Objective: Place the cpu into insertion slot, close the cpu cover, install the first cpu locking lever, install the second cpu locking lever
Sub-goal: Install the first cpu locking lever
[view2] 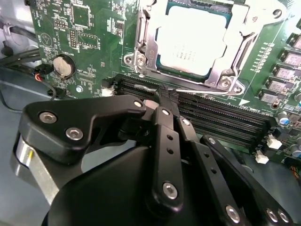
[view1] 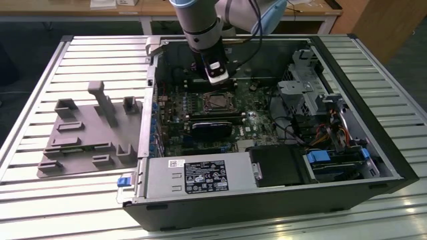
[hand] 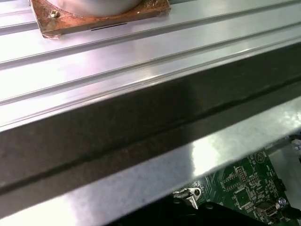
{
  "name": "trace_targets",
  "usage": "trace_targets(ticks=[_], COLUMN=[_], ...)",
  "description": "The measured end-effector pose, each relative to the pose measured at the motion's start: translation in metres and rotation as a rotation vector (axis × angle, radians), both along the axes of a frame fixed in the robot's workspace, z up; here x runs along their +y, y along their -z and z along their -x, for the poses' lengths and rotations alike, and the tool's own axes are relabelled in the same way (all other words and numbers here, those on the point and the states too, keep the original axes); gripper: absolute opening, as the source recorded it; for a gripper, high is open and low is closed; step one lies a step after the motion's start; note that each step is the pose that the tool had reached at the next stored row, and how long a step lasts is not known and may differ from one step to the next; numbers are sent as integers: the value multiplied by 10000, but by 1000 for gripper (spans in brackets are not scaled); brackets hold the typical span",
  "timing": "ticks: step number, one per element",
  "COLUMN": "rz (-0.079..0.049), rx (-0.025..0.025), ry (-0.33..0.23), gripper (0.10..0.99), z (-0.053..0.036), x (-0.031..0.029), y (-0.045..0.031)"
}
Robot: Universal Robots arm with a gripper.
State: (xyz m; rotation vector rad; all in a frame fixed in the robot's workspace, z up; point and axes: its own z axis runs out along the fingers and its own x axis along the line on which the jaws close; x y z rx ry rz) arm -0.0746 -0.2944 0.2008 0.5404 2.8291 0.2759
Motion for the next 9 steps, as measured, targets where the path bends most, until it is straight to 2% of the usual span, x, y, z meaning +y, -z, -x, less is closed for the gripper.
trace_targets(ticks=[9], rz=[5], rx=[-2], ry=[329], gripper=[102], z=[-1], x=[12], y=[30])
